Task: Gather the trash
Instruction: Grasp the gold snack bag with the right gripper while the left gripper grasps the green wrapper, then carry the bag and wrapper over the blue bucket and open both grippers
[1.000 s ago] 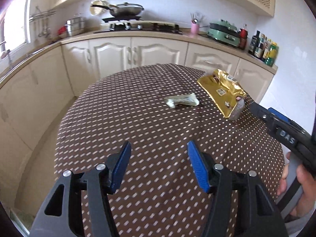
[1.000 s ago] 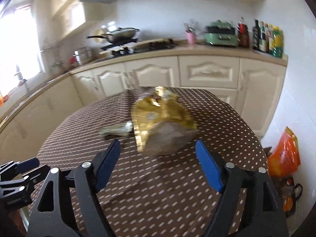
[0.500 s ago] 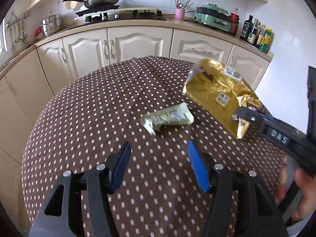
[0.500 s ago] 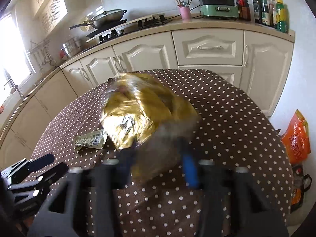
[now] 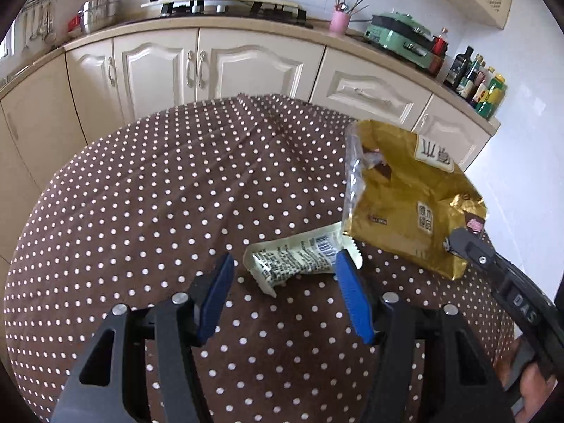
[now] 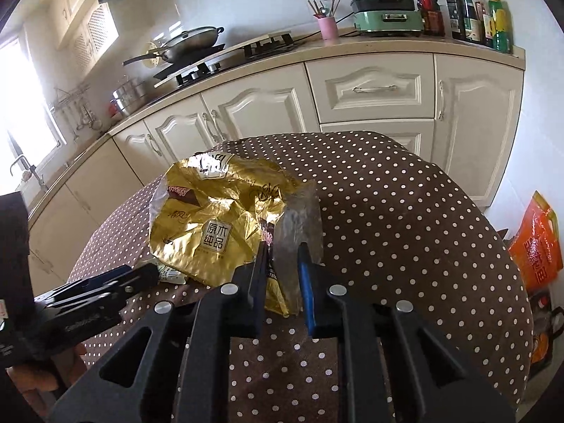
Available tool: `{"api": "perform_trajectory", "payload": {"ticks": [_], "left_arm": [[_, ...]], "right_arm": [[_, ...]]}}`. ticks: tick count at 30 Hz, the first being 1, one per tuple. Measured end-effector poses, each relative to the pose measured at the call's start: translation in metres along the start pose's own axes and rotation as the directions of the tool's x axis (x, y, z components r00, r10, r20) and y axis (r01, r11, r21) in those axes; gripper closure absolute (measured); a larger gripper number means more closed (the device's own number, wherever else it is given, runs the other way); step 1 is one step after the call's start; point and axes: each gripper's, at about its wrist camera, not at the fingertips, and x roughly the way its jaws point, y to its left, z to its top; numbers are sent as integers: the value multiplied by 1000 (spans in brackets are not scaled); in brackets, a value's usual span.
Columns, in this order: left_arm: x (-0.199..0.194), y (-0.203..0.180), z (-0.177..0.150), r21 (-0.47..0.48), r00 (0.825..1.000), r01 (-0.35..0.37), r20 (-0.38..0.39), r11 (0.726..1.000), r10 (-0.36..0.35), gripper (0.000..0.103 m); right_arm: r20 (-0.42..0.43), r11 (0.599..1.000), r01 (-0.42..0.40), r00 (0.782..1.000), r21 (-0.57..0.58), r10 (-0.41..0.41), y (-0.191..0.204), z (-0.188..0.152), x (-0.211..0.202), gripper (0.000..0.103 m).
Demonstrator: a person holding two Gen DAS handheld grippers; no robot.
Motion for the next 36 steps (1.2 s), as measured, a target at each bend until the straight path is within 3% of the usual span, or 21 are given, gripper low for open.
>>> {"api": "perform_trajectory", "payload": {"ticks": [4,12,19,25,36], "left_arm": [[9,-8,2,37,998,-57,-3,998,57,50],[-1,-5,-2,55,995,-94,34,994,93,85],[-26,-3,-18,57,996,-58,73,997,54,92],[-75,15,-39,20,991,-38,131,999,35,93],[-178,82,-91,-84,967,-78,235,993,96,93]], "right_arm": [[-7,1000,-4,1000,6,4,0,1,1,88],[13,1000,-12,1000,-13,12,6,2,-1,89],[44,999,-2,999,-49,5,15,-6,-12,92],[67,997,-31,997,-65,35,32,-13,-33,95],[76,971,-139,985,-192,156,128,-37,-80,95]]}}
